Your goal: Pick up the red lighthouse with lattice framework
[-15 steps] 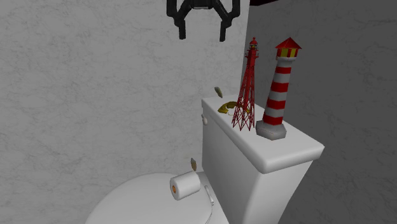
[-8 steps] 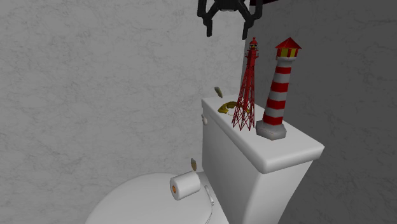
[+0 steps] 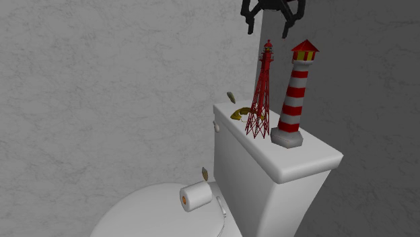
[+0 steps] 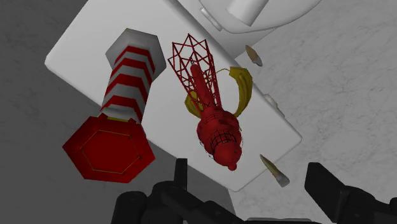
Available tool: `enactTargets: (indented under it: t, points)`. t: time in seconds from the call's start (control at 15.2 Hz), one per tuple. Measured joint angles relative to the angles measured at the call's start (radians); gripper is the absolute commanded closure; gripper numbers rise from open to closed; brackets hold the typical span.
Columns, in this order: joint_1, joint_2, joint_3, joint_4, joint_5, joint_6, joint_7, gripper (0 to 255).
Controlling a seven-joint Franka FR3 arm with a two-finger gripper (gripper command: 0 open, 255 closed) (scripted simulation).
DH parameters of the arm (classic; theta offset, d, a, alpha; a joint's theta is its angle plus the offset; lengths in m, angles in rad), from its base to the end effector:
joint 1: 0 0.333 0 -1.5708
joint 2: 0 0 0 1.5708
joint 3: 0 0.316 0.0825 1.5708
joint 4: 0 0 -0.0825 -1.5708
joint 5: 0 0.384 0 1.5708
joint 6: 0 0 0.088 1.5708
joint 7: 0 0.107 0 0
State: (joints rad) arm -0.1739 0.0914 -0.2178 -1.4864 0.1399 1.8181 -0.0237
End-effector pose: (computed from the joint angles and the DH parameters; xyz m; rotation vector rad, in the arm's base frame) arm 0.5668 -0.2146 0.6388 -2.9928 0.5794 -0.4011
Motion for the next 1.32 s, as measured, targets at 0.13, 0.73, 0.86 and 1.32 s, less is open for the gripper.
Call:
enactTargets:
  t: [0.13,0.73,0.86,1.32]
  points:
    - [-0.009,0.021,-0.007,0.017,0.011,0.009,-0.007,0]
    - [-0.008,0.016,-0.006,-0.075,0.014,0.098,-0.017,255]
    - [-0.008,0.015,-0.006,-0.077,0.014,0.100,-0.017,255]
    - [-0.009,0.016,-0.007,-0.070,0.014,0.093,-0.018,255]
